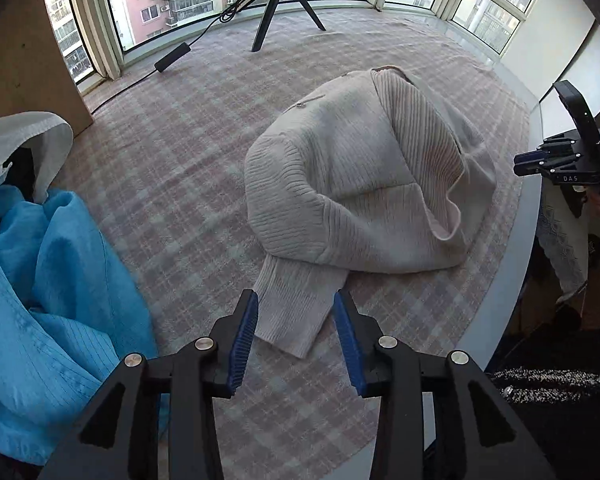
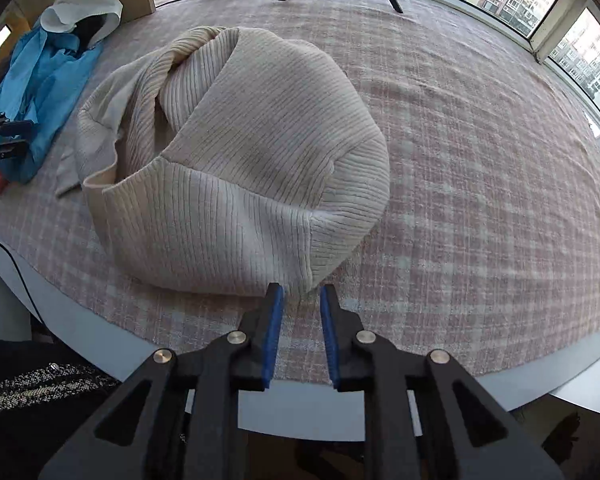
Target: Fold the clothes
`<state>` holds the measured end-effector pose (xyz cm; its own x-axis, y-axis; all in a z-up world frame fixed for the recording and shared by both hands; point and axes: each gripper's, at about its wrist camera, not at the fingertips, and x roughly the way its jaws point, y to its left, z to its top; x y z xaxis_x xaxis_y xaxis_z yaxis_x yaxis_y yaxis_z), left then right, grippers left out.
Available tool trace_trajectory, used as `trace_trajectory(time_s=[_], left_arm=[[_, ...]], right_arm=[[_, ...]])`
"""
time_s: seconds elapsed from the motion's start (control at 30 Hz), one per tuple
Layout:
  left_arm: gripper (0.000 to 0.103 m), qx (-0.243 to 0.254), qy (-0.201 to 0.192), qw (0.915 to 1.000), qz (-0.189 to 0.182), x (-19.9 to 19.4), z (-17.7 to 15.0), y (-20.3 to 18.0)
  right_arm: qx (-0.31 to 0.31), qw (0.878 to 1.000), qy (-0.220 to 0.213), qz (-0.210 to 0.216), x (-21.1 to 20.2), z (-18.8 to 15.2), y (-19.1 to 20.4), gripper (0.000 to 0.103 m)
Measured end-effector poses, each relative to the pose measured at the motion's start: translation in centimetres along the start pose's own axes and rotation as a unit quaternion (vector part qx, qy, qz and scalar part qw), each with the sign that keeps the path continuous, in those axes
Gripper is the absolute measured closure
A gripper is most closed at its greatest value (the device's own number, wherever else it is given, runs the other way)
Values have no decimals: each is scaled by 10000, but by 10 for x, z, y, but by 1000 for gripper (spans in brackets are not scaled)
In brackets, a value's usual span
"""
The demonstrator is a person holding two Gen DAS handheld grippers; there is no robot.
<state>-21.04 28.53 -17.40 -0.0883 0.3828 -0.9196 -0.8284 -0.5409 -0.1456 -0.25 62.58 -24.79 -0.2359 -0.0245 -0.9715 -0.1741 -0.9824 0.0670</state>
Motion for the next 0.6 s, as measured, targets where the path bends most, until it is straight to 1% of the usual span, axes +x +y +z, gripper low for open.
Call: trace_trajectory(time_s=[0.03, 0.07, 0.13, 0.17, 0.2, 0.23, 0.27, 0.3, 0.33, 0.4, 0.43, 0.47, 0.5, 0.6], left_arm=[[65, 15, -31, 10000, -31, 1, -1, -1], [65, 97, -99, 9999, -52, 0, 2, -4], [65, 447, -271, 9986, 13, 1, 16, -18], [65, 648, -342, 9973, 82, 4, 26, -24], [65, 862, -369, 9955, 145, 9, 36, -30], [65, 1081, -350, 9934, 152, 17, 47, -35], [65, 1263, -276, 9915, 116, 26, 56, -39], [65, 1424, -178, 9896, 69, 36, 64, -42], [65, 1557, -42, 9878, 0, 46, 69, -44], [65, 1706, 226, 9850, -89, 64, 74, -47], [65, 1750, 328, 9840, -88, 72, 74, -48], [65, 1794, 430, 9828, -86, 79, 74, -49], [65, 1795, 491, 9825, -97, 84, 74, -48], [65, 1589, 492, 9858, -229, 87, 78, -40]], right_arm=[[143, 9998, -54, 121, -2, -5, -4, 84], [222, 9995, -161, 143, -6, -5, -8, 84], [333, 9985, -413, 118, -17, -4, -16, 83], [339, 9979, -542, 77, -21, -2, -18, 82], [319, 9973, -666, 47, -23, 2, -21, 79], [266, 9968, -756, 40, -23, 6, -21, 70], [143, 9970, -760, 25, -18, 10, -18, 58], [0, 9973, -738, 6, -12, 14, -15, 53], [-143, 9973, -716, -12, -7, 18, -11, 51], [-413, 9972, -618, 3, 4, 22, -5, 51], [-583, 9965, -600, 58, 9, 23, -1, 51], [-788, 9951, -603, 11, 13, 25, 4, 51], [-1006, 9930, -613, -70, 17, 26, 10, 51], [-1663, 9842, -571, -214, 36, 34, 26, 51]])
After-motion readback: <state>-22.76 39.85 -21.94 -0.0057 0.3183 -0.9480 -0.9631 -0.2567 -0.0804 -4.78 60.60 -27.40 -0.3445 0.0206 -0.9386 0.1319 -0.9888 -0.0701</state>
